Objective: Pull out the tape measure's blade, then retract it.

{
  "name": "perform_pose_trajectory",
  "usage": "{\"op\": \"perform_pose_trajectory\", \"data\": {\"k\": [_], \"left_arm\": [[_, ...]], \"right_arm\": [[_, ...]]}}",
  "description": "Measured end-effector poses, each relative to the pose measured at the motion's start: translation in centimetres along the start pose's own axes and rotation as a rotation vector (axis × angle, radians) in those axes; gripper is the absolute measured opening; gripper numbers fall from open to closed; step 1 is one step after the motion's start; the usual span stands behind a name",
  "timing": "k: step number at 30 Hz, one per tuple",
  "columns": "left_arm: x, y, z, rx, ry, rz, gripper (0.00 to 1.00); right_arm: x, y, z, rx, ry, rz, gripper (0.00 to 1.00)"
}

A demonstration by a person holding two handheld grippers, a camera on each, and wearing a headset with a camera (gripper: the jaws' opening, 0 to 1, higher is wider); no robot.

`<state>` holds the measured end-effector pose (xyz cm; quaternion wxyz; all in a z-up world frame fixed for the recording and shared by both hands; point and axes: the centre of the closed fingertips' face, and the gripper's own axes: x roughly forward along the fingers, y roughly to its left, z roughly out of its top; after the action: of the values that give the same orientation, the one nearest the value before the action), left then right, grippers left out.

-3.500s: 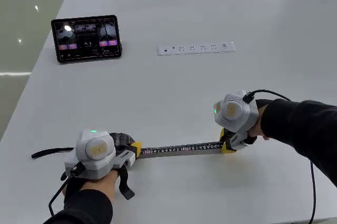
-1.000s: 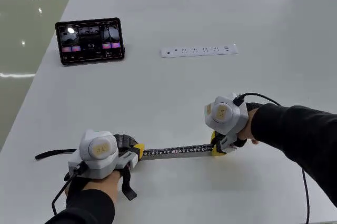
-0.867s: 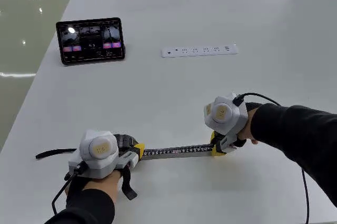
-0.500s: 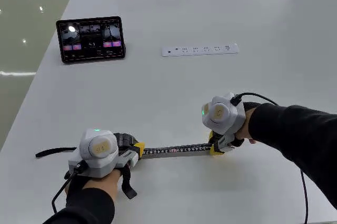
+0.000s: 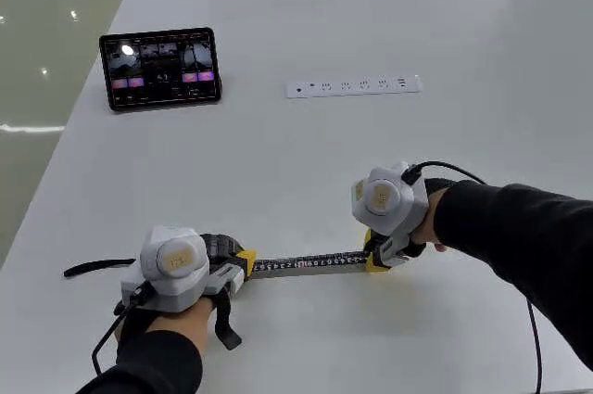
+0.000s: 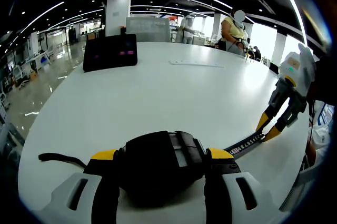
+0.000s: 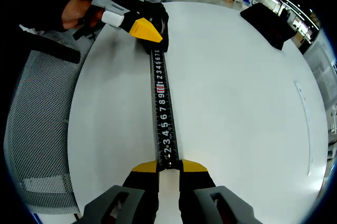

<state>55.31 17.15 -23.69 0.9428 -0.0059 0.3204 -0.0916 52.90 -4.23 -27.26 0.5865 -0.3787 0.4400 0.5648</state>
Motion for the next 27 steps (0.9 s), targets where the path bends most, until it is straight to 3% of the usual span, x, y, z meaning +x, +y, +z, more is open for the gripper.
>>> {"op": "perform_pose_trajectory", "data": {"k": [12, 27], "left_arm": [[-0.09, 0.05, -0.01, -0.001, -0.003, 0.000, 0.61], [0.00, 0.02, 0.11, 0.000, -0.009, 0.001, 0.61]], "right_arm": [[0.10, 0.20, 0.53, -0.045, 0.009, -0.010, 0.10], [0.25, 0.05, 1.05, -0.014, -0.016, 0.007, 0.10]]}}
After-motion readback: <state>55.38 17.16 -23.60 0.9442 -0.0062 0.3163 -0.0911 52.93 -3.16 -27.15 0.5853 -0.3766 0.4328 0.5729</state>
